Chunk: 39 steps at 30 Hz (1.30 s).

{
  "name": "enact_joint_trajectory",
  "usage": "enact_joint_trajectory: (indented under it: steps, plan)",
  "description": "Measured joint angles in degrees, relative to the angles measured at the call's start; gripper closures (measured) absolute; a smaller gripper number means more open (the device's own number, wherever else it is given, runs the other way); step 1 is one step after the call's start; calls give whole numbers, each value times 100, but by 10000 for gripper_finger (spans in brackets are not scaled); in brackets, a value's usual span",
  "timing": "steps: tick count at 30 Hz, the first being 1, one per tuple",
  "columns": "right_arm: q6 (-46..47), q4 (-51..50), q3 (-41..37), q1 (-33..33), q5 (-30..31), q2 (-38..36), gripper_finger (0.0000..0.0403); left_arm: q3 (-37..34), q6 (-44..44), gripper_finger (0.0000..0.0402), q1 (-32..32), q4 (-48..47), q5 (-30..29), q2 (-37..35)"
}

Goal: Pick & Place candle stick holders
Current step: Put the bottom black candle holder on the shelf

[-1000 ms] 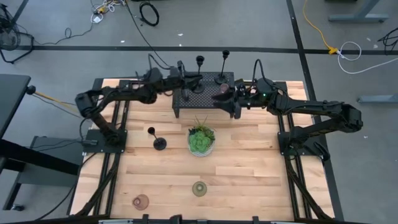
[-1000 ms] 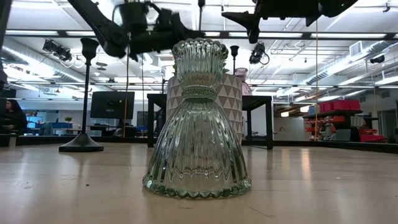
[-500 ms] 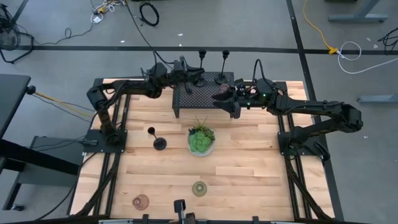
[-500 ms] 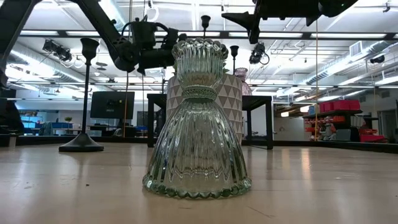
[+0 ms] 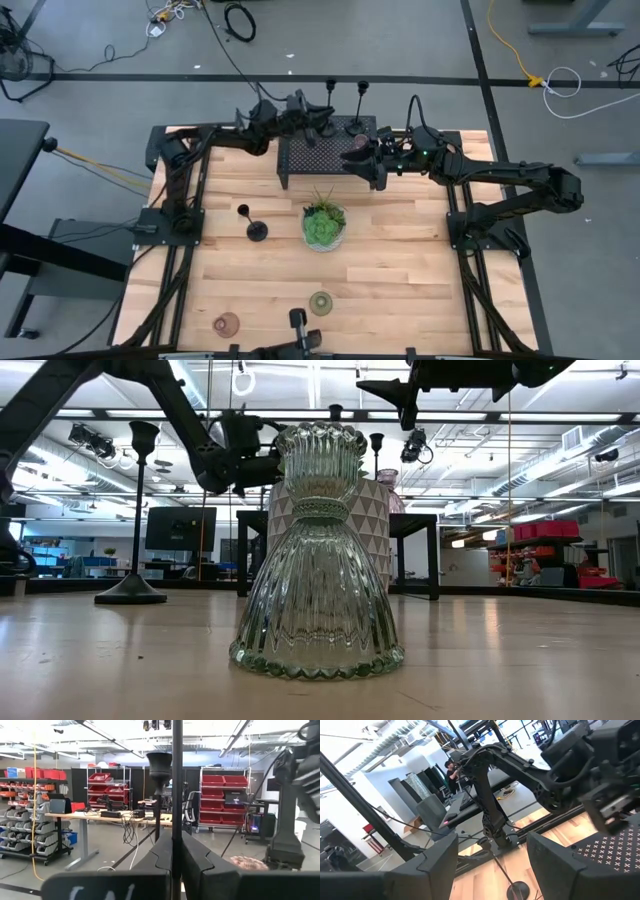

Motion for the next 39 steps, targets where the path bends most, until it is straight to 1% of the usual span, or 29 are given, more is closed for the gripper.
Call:
enact_joint_trajectory:
  steps: [7, 18, 26, 29, 39]
  plan:
    - [0, 0, 0, 1, 0, 0, 167, 419, -112, 387, 141, -106, 27, 370]
    - [0, 0, 0, 2, 0, 0, 167, 519, -261, 387, 305, -162, 53, 695]
    - [0, 0, 0, 2, 0, 0, 167, 519, -172, 387, 317, -212, 47, 705]
    - [0, 0, 0, 2, 0, 0, 167, 519, -212, 387, 317, -248, 168, 705]
    - [0, 0, 0, 2, 0, 0, 167, 517, -239, 384, 284, -219, 137, 703]
